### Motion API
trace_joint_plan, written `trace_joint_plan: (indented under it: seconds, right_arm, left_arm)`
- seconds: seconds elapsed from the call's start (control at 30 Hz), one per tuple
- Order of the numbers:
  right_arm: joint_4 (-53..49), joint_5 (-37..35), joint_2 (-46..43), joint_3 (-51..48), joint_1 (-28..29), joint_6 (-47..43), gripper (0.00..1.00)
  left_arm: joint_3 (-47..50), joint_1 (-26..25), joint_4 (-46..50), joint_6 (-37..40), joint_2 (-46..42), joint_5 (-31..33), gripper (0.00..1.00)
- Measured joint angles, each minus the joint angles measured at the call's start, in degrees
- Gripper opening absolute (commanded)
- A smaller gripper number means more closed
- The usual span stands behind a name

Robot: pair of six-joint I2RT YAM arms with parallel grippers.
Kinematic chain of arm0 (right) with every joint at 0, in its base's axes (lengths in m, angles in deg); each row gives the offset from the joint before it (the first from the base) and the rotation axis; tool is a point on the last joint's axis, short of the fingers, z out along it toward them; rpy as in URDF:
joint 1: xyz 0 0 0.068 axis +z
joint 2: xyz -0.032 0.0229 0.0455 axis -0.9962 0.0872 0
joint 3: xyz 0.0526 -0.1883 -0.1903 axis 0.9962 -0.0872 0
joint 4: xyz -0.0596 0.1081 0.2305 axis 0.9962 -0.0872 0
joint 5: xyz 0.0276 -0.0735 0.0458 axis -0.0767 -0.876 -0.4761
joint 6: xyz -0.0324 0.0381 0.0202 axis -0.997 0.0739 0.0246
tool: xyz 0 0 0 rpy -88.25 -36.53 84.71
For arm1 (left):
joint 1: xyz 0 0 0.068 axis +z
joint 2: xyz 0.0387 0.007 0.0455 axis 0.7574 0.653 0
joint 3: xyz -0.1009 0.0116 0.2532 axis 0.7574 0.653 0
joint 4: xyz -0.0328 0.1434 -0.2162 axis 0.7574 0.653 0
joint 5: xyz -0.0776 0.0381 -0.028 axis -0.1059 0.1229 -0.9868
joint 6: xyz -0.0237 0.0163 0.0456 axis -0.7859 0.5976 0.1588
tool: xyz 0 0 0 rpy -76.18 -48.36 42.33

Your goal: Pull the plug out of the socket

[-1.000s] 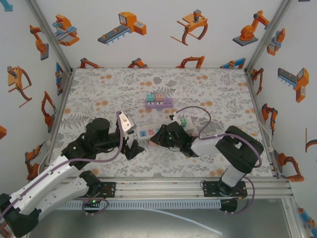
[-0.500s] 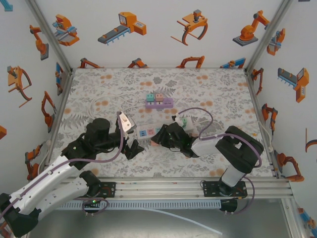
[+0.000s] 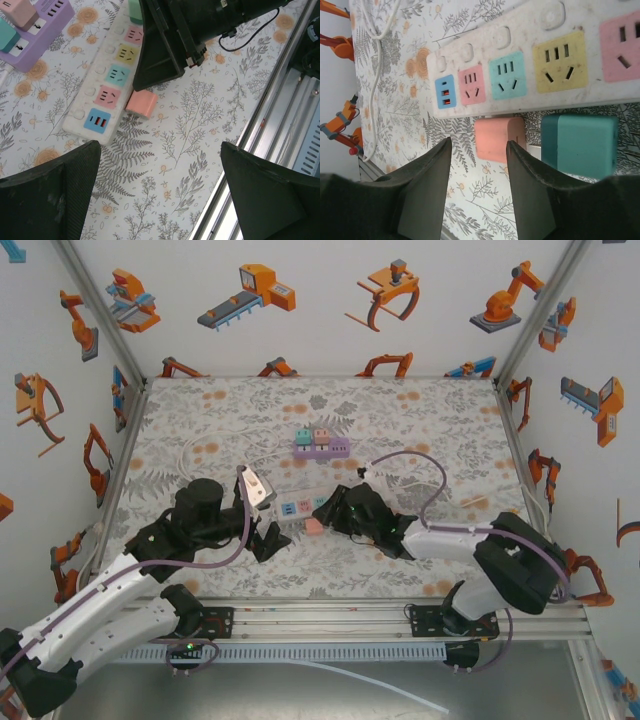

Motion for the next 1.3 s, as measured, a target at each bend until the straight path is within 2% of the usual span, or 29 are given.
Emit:
trace_joint_plan:
  seconds: [0.2,0.3,0.53,0.6,0.63,0.8,0.93,1.13,1.3]
  right_arm:
    - [-5.9,-3.1,-6.8,0.8,0.0,-4.2,0.48]
    - [-10.5,-6.1,-9.2,3.3,0.0,-9.4,0.49]
    - [-17.6,-15.3,-13.1,12.2,0.0,-28.5,0.51]
    - [-17.9,-16.9,-13.4,14.3,0.0,-34.4,0.60]
    - [-17.9,-16.9,-13.4,15.0,0.0,-37.8,0.60]
    - [-17.7,-10.1,-13.3,17.5,-0.9,-57.7,0.61]
    - [-20.2,-1.7,-12.0,19.3,-3.5,-75.7,0.61]
    - [-34.8,12.3,-8.5,26.3,-10.1,-100.0,0.61]
    - [-49.4,19.1,-2.8,34.1,-13.3,-114.4,0.59]
  left_arm:
    - [0.0,-0.1,0.0,-0.1,0.5,0.5,0.97]
    - [0.0,-0.3,0.0,-0.3,1.2,1.4,0.97]
    - [-0.3,-0.3,0.6,-1.9,4.4,7.5,0.97]
    - [-0.4,-0.3,1.2,-2.4,5.6,9.2,0.97]
    - [-0.4,-0.3,1.3,-2.8,6.3,10.2,0.97]
    - [-0.4,-0.3,0.7,-5.6,9.6,16.2,0.97]
    - [-0.4,-0.3,-1.3,-8.4,14.0,20.9,0.97]
    - [-0.4,0.6,-4.3,-10.5,18.7,23.3,0.97]
    - [-0.4,3.9,-6.9,-12.1,20.3,22.9,0.97]
